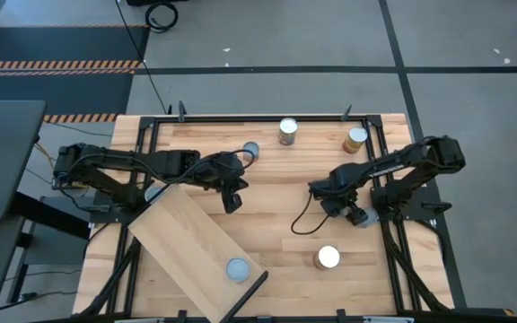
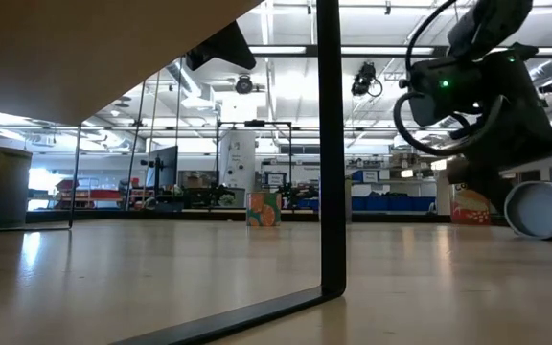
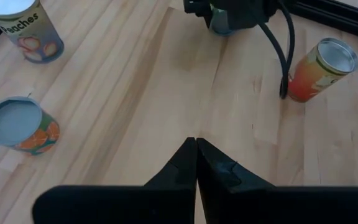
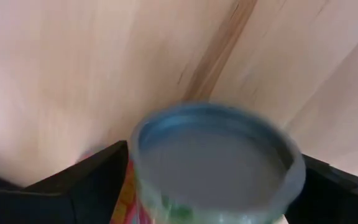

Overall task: Pick and place cans onto a shelf
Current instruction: Put the canned peas on the shelf aligned with the other canned peas, then put the canned corn on the shelf

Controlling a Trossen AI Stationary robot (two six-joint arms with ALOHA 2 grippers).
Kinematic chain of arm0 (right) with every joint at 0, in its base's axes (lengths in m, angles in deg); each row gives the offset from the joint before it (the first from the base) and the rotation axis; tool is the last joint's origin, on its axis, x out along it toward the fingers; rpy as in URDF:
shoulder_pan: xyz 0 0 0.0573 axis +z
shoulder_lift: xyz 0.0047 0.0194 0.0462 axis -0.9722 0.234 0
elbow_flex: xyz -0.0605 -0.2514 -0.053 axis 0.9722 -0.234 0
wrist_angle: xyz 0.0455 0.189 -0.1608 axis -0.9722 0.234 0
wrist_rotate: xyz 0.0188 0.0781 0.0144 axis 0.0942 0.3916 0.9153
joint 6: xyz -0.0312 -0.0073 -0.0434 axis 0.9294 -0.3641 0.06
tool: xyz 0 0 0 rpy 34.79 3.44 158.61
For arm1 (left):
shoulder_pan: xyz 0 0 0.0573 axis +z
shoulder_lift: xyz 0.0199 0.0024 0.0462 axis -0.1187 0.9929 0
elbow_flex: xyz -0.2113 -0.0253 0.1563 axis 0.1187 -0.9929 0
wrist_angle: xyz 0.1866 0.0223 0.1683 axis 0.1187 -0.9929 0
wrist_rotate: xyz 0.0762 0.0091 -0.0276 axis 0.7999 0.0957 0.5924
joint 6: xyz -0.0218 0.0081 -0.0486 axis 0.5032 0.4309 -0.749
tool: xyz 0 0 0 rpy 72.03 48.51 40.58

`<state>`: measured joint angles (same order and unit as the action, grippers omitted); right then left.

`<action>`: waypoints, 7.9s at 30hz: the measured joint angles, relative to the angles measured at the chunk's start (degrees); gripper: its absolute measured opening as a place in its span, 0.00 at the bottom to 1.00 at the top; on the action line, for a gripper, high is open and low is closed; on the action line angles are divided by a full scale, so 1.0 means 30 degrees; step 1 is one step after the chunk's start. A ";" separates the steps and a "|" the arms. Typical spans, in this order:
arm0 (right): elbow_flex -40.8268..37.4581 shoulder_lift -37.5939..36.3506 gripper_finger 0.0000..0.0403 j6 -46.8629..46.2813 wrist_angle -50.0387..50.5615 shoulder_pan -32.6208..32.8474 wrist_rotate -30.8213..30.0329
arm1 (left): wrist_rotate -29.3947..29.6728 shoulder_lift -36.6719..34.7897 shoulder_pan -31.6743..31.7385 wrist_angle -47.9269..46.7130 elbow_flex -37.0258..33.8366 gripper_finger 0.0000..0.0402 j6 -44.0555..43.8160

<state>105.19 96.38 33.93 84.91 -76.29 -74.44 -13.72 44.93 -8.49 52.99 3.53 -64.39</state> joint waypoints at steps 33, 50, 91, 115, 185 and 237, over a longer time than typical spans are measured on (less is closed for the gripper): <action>1.0949 0.0425 0.71 -0.3982 -1.3371 0.3911 -0.1498 | -0.2183 -0.7011 -0.2933 -0.3643 0.0000 0.03 -0.3877; 1.0912 0.5168 0.71 -0.8713 -1.8509 0.7755 -0.4612 | -0.1282 -0.7599 -0.8000 -0.3461 0.0000 0.03 -0.3484; 1.6865 1.0120 0.73 -0.8649 -1.7225 0.8009 -0.2441 | -0.1092 -0.7076 -1.2379 -0.4629 0.0000 0.03 -0.7672; 1.7622 0.9304 0.83 -0.8079 -1.6007 0.8214 -0.3080 | -0.1544 -0.1096 -1.4651 -0.4601 0.0000 0.03 -0.7928; 1.3960 0.4583 0.89 -2.5527 0.4085 1.4774 -0.4387 | 0.6995 -0.4095 -0.8916 -0.2478 0.0415 0.45 -0.1455; 1.0890 0.4590 0.81 -2.5624 0.1636 0.9506 -0.2395 | 0.6796 -0.7750 -1.2196 -0.3413 0.0408 0.43 -0.1473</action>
<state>137.86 110.15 -42.94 89.82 -47.77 -81.63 6.66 21.68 -45.08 42.75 4.76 -68.81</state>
